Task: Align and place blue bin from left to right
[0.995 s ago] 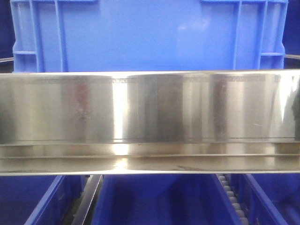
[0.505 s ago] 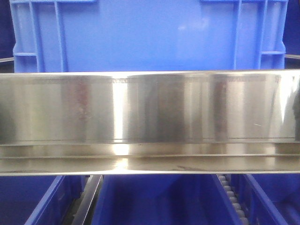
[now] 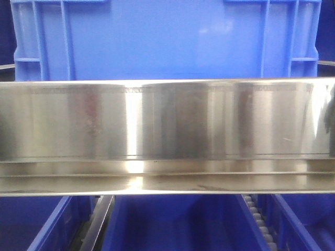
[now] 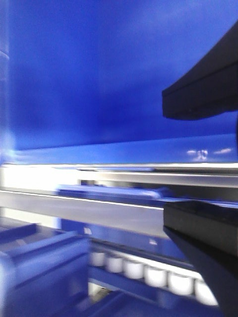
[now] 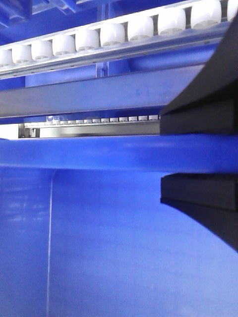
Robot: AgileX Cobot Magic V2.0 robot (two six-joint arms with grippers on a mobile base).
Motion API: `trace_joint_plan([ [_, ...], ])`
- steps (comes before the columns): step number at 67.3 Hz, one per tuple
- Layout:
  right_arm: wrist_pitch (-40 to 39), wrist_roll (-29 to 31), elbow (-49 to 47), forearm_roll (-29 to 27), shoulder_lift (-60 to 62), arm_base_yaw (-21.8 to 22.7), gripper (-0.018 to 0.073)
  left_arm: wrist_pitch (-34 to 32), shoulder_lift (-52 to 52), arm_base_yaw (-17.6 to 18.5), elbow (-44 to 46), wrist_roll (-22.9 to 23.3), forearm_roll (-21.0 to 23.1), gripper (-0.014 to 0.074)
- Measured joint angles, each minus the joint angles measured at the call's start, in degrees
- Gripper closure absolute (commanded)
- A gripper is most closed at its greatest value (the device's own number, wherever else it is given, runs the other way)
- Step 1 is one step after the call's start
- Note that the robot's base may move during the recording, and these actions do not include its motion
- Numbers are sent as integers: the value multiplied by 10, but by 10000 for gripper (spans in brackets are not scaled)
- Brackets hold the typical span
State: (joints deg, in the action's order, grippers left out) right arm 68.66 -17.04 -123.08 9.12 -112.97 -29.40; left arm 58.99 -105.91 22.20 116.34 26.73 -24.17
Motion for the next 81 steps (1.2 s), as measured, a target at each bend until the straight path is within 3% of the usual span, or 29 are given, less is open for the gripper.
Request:
trace_joint_plan([
  [65,1,-1,0,0,0,0,637,34,-25,0,0,2,21,314],
  [74,1,-1,-1,0,0,0,637,34,-29,0,0,2,23,373],
  [81,-1,-1,-1,0,0,0,637,32,-29,0,0,2,25,477],
])
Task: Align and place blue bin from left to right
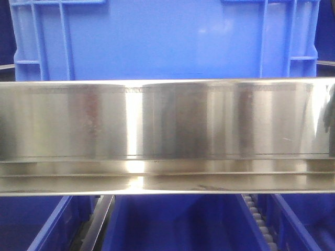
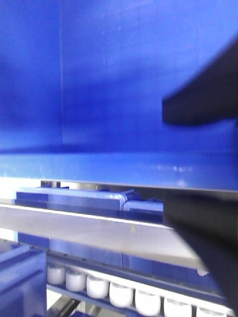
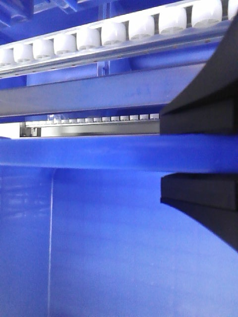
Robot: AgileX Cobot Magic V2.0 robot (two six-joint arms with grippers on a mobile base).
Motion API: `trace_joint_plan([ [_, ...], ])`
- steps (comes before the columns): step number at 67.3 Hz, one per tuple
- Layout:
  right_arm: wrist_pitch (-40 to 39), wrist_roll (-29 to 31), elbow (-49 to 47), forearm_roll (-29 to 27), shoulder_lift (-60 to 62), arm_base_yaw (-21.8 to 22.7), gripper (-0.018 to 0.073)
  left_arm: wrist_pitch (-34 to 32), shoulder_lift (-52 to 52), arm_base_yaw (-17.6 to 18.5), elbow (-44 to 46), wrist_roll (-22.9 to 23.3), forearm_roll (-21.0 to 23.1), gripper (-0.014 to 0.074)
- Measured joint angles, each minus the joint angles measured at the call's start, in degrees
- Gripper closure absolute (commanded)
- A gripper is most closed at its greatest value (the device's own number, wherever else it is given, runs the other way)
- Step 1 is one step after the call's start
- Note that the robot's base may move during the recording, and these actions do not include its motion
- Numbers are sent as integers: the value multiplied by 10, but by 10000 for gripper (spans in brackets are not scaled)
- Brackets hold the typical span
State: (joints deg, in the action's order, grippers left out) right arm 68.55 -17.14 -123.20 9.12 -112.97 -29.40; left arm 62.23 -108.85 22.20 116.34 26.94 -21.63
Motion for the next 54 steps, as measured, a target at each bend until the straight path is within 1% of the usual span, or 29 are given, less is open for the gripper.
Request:
trace_joint_plan([
  [12,1,0,0,0,0,0,637,0,0,0,0,0,0,701],
  [13,1,0,0,0,0,0,637,0,0,0,0,0,0,707],
  [48,2,0,0,0,0,0,637,0,0,0,1,0,0,707],
  [54,4,-4,0,0,4,0,637,12,0,0,8,0,3,707],
])
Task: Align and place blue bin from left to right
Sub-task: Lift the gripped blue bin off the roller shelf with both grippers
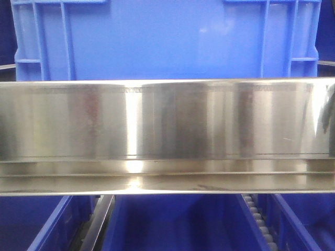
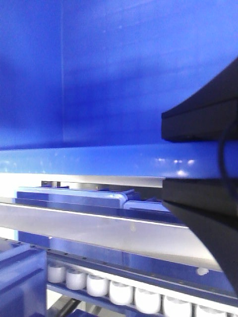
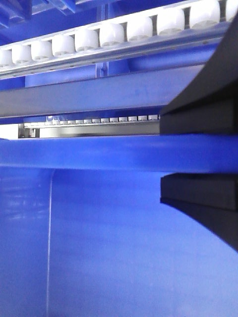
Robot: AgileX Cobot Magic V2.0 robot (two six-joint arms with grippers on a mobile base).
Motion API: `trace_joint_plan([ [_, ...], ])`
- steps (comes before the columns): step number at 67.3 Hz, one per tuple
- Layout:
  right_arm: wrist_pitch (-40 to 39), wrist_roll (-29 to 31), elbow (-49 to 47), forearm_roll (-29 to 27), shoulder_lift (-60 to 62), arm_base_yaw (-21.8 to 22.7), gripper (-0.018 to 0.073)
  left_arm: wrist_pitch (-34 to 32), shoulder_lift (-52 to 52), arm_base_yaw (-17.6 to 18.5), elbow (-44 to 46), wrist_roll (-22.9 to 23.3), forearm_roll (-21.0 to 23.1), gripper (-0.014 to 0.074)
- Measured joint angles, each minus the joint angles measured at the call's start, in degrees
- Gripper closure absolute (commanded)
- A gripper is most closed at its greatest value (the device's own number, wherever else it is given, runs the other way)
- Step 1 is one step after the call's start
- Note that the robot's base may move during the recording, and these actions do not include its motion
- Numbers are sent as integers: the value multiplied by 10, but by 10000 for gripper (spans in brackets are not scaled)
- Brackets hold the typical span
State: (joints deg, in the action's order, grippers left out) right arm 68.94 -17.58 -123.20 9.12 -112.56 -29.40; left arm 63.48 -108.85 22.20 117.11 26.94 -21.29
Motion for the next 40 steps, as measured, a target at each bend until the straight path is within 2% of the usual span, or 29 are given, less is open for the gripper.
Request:
trace_joint_plan([
  [16,30,-14,5,-8,35,0,637,63,5,8,25,1,17,707],
  [33,36,-19,6,0,111,-13,637,79,57,26,27,3,24,707],
  [40,38,-30,6,16,137,-29,637,82,82,40,29,17,8,707],
])
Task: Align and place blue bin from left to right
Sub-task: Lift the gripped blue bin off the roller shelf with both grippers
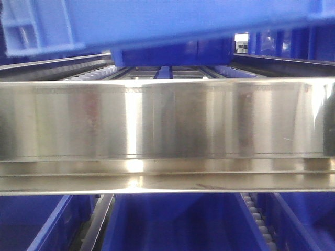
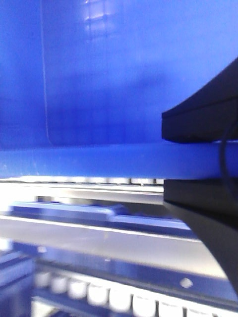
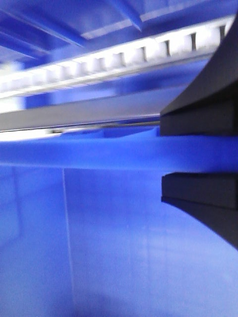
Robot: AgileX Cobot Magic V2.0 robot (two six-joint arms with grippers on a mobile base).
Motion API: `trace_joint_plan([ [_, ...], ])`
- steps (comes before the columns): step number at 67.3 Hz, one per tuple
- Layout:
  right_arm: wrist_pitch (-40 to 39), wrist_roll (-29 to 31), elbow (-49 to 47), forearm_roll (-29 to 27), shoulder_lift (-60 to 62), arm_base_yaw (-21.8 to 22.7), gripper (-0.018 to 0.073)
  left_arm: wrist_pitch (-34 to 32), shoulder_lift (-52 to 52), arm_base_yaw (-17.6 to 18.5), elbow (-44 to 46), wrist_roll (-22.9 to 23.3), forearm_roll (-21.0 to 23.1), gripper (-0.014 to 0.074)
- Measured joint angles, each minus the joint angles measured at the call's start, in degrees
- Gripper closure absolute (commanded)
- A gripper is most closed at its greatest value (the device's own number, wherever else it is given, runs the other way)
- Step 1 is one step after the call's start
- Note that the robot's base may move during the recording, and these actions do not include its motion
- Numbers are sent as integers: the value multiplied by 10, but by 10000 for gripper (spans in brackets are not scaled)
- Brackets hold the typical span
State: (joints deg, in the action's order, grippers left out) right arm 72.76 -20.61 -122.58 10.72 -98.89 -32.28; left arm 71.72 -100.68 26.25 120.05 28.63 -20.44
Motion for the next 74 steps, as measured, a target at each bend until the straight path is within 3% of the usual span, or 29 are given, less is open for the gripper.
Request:
trace_joint_plan([
  [15,2,-23,34,34,43,-35,638,16,53,45,-18,32,-66,707],
  [27,2,-70,140,62,120,-66,638,17,121,87,-112,93,-91,707],
  [41,-4,-158,263,128,214,-138,638,20,202,136,-217,157,-96,707],
  [52,-22,-215,343,157,279,-191,638,22,252,179,-266,192,-133,707],
  [61,-20,-231,363,174,302,-214,638,21,281,212,-294,210,-155,707],
  [74,-13,-240,364,183,306,-225,638,21,287,220,-303,222,-164,707],
])
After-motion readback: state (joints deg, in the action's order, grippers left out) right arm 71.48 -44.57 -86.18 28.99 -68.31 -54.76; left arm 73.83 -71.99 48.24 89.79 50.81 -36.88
